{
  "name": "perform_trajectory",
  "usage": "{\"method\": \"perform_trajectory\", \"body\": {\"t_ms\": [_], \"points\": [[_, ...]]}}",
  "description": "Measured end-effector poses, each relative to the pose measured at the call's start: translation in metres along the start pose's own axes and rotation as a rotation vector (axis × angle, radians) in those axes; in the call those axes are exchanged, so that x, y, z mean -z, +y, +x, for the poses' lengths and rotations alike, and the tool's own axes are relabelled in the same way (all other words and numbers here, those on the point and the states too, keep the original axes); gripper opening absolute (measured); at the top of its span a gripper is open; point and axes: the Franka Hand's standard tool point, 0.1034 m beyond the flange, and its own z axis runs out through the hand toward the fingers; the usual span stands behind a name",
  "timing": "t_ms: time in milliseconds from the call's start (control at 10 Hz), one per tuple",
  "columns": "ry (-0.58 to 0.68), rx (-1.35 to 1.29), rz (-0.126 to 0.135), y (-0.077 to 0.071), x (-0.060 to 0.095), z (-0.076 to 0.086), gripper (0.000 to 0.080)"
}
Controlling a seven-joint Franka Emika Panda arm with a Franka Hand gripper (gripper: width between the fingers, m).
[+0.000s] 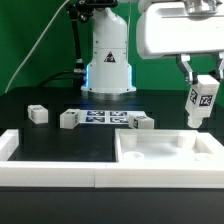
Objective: Assemble one leg
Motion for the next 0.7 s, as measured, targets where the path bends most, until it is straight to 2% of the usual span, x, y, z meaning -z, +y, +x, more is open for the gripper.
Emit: {"method": "perform_trajectory", "body": {"t_ms": [100,200,300,400,700], "points": [[-0.008,0.0,0.001,0.0,-0.001,-0.003,0.0291],[0.059,0.007,-0.01,0.002,0.001,0.004,0.0291],[0.185,0.011,-0.034,0.007,0.001,0.004,0.0291],[0.189,0.011,-0.036,0.007,-0.004,-0.004,0.0291],[0.189,0.011,-0.031,0.006,-0.008,0.011,0.0291]]}}
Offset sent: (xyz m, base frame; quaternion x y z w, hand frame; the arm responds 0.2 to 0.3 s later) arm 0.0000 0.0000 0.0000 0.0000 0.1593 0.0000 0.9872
